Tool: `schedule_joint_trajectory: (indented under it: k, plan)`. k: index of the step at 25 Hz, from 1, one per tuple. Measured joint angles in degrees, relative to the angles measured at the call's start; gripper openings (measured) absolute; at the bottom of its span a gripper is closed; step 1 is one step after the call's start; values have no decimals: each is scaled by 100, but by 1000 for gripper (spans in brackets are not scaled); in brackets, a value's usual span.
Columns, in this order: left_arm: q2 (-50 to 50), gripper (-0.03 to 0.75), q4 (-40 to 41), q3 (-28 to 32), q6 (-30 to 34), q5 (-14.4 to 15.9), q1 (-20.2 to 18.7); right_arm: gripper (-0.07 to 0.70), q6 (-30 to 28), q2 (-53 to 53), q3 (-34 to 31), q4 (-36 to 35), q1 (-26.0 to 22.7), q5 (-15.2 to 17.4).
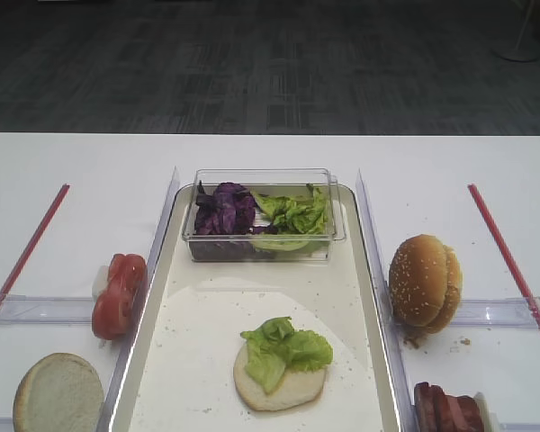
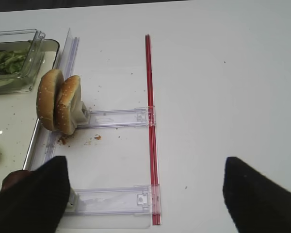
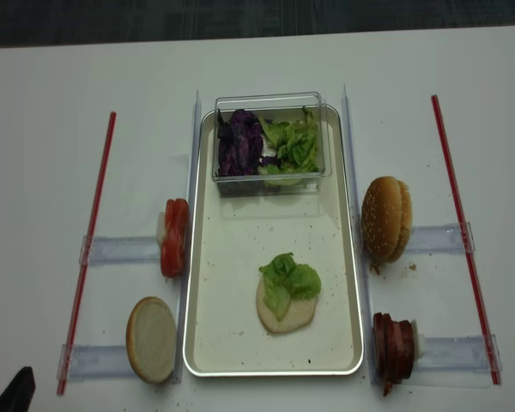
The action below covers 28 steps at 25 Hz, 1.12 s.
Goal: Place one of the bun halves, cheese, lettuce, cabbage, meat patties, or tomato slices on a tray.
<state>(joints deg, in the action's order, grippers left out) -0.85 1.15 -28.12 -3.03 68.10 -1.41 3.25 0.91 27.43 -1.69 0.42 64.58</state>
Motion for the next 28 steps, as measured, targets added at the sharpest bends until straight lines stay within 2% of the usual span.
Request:
schedule_joint_trajectory:
  k: [28]
  plan:
    - [0,597,0,0,0,0,0,686,0,0,0,169,0,0]
